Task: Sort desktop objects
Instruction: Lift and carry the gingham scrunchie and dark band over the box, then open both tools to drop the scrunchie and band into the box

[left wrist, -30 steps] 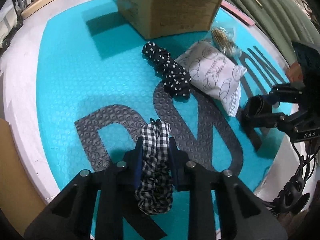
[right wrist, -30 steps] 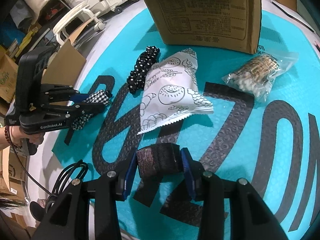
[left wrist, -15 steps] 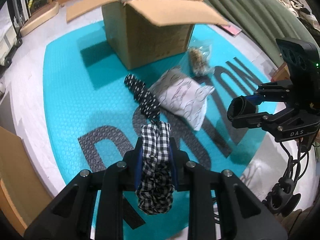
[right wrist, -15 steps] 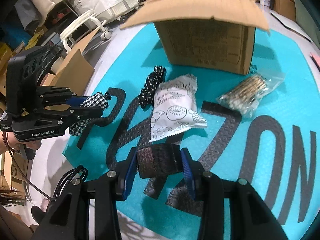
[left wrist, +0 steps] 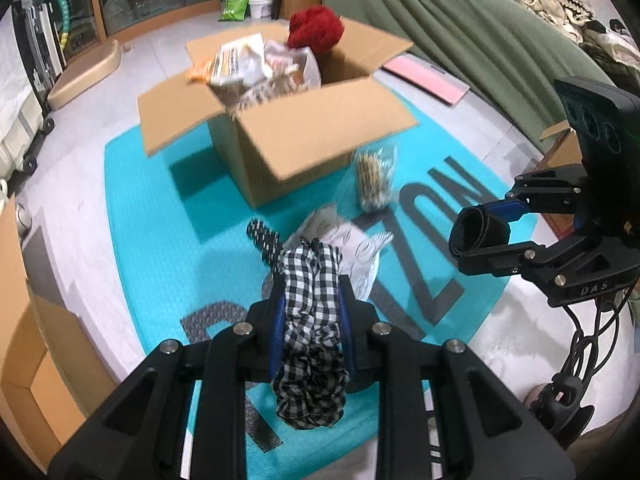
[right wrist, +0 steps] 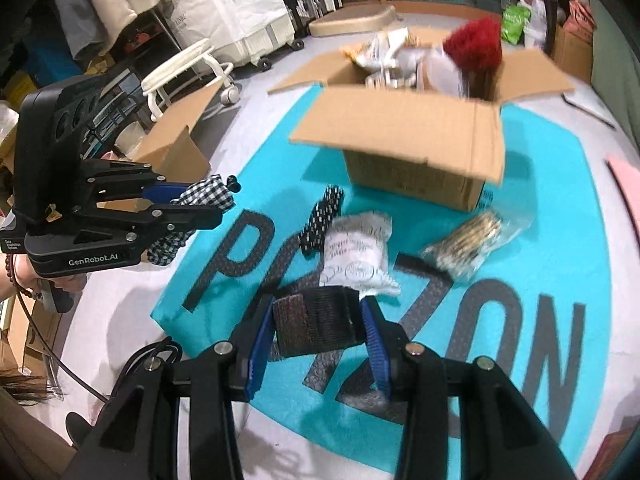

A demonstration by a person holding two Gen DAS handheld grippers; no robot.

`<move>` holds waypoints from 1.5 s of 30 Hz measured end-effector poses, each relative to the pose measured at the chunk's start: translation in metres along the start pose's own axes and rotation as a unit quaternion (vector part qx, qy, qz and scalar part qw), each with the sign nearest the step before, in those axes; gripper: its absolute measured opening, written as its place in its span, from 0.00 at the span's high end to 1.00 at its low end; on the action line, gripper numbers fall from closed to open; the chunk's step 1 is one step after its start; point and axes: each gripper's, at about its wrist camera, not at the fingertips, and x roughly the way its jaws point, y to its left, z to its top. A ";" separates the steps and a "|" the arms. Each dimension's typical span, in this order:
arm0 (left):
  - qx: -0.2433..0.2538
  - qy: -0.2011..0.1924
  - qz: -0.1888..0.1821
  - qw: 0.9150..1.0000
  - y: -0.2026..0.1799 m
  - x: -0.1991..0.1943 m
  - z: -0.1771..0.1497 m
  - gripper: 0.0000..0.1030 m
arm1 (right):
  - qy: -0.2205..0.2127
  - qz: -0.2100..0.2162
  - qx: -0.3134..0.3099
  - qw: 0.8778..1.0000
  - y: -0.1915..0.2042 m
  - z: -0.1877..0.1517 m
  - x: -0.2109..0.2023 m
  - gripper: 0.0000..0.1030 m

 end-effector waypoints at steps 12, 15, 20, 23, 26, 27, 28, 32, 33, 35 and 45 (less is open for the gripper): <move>-0.003 -0.061 0.006 0.998 0.001 -0.020 0.083 0.79 | -0.045 -0.026 -0.011 0.999 -0.017 0.070 -0.038 0.58; -0.004 -0.073 0.018 0.997 0.004 -0.011 0.104 0.79 | -0.058 -0.029 -0.005 0.998 -0.029 0.089 -0.039 0.58; -0.009 -0.071 0.024 0.997 0.013 0.011 0.135 0.79 | -0.072 -0.041 0.009 0.997 -0.053 0.118 -0.031 0.58; -0.012 -0.069 0.031 0.997 0.019 0.023 0.148 0.79 | -0.073 -0.050 0.012 0.996 -0.063 0.131 -0.024 0.58; -0.016 -0.064 0.042 0.997 0.025 0.036 0.158 0.79 | -0.069 -0.057 0.014 0.996 -0.074 0.142 -0.016 0.58; -0.020 -0.062 0.046 0.997 0.027 0.041 0.162 0.79 | -0.068 -0.061 0.015 0.996 -0.078 0.146 -0.013 0.58; -0.025 -0.059 0.045 0.997 0.030 0.045 0.164 0.79 | -0.067 -0.063 0.016 0.996 -0.081 0.150 -0.010 0.58; -0.038 -0.053 0.048 0.997 0.037 0.057 0.173 0.79 | -0.065 -0.071 0.026 0.995 -0.093 0.160 0.001 0.58; -0.037 -0.051 0.048 0.997 0.038 0.061 0.175 0.79 | -0.063 -0.072 0.028 0.995 -0.096 0.162 0.003 0.58; -0.036 -0.047 0.052 0.997 0.039 0.067 0.178 0.79 | -0.058 -0.076 0.033 0.995 -0.102 0.165 0.010 0.58; -0.039 -0.031 0.056 0.997 0.049 0.095 0.187 0.79 | -0.045 -0.087 0.048 0.994 -0.121 0.174 0.037 0.58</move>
